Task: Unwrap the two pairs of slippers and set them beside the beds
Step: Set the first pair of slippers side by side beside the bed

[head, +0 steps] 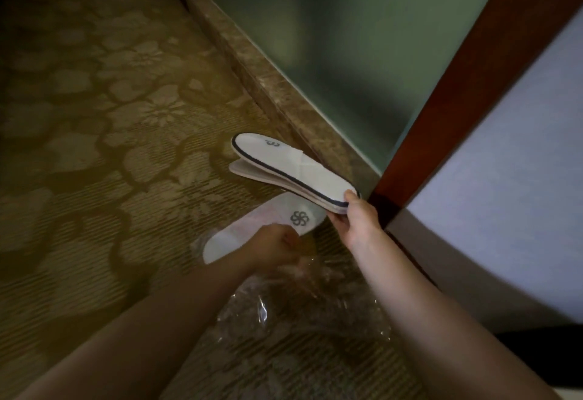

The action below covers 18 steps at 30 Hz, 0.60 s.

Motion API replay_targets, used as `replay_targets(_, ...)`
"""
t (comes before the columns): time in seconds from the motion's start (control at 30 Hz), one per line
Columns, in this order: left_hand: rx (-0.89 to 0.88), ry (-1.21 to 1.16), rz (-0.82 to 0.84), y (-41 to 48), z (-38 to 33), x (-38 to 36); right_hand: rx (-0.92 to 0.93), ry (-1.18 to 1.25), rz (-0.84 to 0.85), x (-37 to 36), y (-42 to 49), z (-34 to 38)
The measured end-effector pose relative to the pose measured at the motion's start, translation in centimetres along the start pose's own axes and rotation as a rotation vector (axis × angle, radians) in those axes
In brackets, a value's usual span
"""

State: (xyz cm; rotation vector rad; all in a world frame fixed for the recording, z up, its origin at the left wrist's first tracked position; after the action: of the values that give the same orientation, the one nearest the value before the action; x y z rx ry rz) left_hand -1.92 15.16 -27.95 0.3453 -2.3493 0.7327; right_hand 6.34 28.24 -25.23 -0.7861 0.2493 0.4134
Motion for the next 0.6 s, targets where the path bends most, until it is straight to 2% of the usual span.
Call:
replay_targets(0.13, 0.127, -0.612, -0.166, -0.7, 0.8, 2.3, -0.021, 0.034, 0.111, 0.3, -0.5, -1.3)
replay_targets(0.27, 0.162, -1.159, -0.159, -1.7, 0.1, 2.7, -0.045, 0.095, 0.261, -0.3, -1.9, -3.9)
replay_targets(0.43, 0.098, -1.320, -0.192, -2.3, 0.0, 4.3, -0.128, 0.104, 0.531, -2.9, -3.7, -5.4)
replay_targets(0.6, 0.033, -1.376, -0.404, -3.0, 0.1, 6.1, -0.166, -0.137, 0.601, -4.3, -4.9, -6.4)
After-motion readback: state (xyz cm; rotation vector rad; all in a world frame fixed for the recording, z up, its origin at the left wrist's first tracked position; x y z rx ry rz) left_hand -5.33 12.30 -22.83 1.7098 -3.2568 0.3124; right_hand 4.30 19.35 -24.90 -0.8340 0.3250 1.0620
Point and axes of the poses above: each hand's wrist, its own y-axis towards the middle knuckle, its own x-axis out of the back of the hand, z = x × y, the point moved 5 cm from there along y, towards the middle knuckle, and after that the axes turned 5 degrees about z, right-handed, at the moved point
